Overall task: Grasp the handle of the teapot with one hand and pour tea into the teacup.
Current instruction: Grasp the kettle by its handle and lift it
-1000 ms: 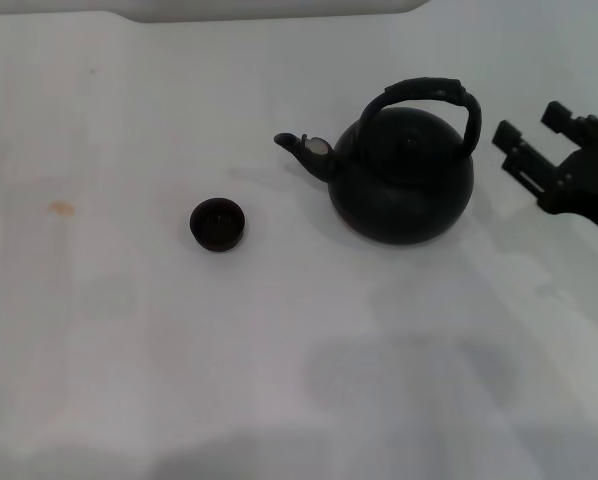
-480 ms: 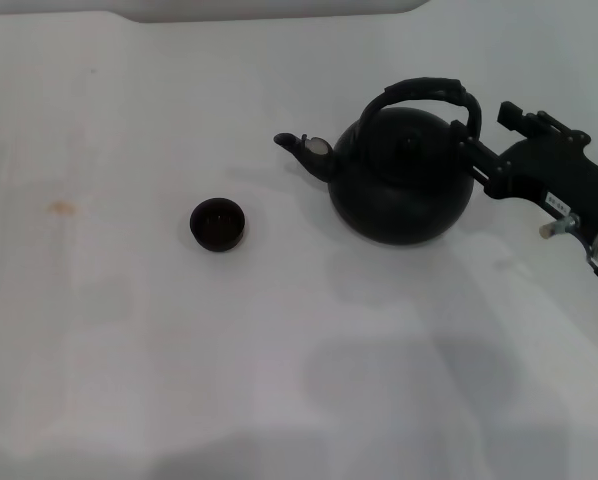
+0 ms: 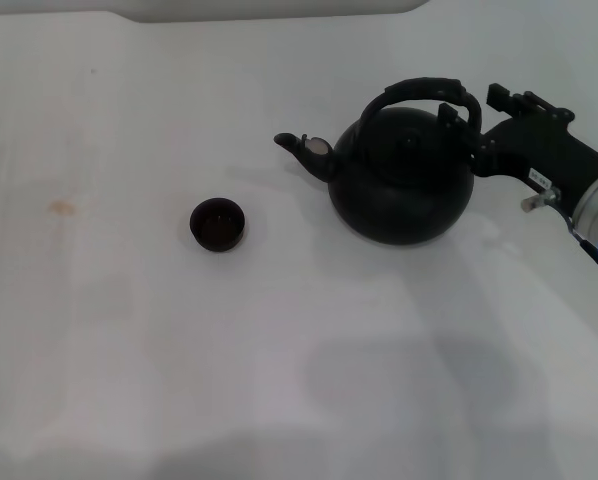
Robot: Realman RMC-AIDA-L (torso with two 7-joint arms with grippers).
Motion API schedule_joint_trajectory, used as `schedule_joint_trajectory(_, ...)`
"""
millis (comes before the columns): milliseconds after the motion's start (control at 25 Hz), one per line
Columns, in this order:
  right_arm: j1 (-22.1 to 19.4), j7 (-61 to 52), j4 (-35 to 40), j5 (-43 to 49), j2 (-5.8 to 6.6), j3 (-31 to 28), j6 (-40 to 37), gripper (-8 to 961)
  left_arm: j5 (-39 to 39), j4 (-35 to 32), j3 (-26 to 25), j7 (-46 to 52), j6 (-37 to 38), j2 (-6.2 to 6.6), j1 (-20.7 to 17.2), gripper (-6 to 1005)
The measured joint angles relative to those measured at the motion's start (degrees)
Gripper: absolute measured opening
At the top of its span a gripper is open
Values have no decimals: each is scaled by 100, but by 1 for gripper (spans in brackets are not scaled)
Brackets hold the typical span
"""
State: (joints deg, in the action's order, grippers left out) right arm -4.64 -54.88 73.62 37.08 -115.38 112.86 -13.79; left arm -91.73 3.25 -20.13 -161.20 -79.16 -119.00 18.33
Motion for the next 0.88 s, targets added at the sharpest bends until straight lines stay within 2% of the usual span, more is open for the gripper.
schedule_joint_trajectory(160, 189, -2, -119, -8, -2, -3, 13, 655, -2, 0, 0, -2, 15, 0, 27, 872)
schedule_joint_trajectory(400, 241, -11, -151, -8, 2, -16, 71, 656, -93, 0, 0, -4, 15, 0, 49, 871)
schedule_joint_trajectory(640, 223, -13, -154, -8, 6, -8, 77, 520, -146, 0, 1, -7, 15, 0, 78, 871)
schedule_joint_trajectory(880, 134, -21, -126, -8, 10, -4, 80, 506, -146, 0, 1, -15, 15, 0, 89, 872)
